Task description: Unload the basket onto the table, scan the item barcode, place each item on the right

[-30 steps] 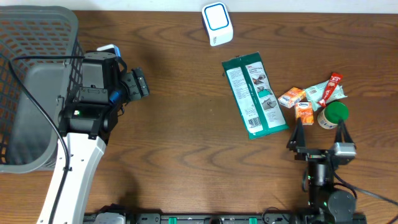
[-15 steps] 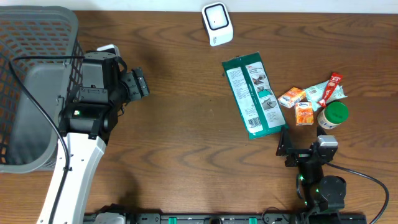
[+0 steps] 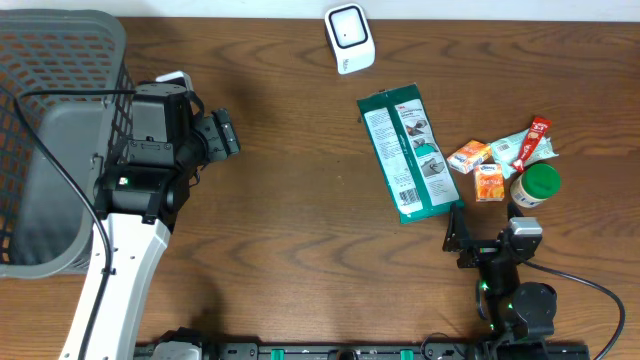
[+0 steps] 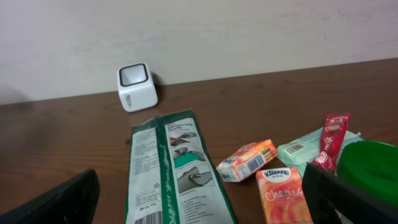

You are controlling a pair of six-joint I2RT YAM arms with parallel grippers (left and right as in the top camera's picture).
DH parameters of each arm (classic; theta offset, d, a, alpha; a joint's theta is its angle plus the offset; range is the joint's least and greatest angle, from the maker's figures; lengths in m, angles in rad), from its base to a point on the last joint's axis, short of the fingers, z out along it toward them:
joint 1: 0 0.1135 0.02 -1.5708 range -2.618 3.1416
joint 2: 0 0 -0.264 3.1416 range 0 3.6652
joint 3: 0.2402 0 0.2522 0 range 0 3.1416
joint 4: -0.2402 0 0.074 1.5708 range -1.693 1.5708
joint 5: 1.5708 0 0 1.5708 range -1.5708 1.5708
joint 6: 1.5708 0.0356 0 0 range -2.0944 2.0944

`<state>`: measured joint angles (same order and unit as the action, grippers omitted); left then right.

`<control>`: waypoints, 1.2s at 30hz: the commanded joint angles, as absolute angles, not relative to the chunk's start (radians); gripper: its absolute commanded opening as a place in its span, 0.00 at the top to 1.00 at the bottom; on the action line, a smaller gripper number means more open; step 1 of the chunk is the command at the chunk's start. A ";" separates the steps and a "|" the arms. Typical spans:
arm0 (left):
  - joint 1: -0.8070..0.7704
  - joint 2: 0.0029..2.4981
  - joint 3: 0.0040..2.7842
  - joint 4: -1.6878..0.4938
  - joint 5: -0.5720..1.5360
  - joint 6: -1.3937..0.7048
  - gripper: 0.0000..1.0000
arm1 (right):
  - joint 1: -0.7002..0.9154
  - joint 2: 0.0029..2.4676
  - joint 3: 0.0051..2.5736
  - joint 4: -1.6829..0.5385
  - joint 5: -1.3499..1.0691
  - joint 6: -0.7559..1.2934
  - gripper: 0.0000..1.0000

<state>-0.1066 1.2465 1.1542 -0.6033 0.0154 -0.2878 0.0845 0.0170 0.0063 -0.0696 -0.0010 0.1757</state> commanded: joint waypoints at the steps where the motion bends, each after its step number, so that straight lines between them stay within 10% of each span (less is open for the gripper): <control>1: -0.103 1.250 1.160 -0.605 -0.001 -0.286 0.13 | 0.080 0.014 0.006 -0.075 -0.009 0.186 0.01; 36: -0.021 0.154 0.772 -0.787 -0.020 -0.221 0.13 | 0.080 0.014 0.006 -0.075 -0.009 0.186 0.01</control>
<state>-0.0269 0.2325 0.8474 -0.8177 -0.0071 -0.2352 0.0845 0.0177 0.0063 -0.0708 -0.0048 0.1761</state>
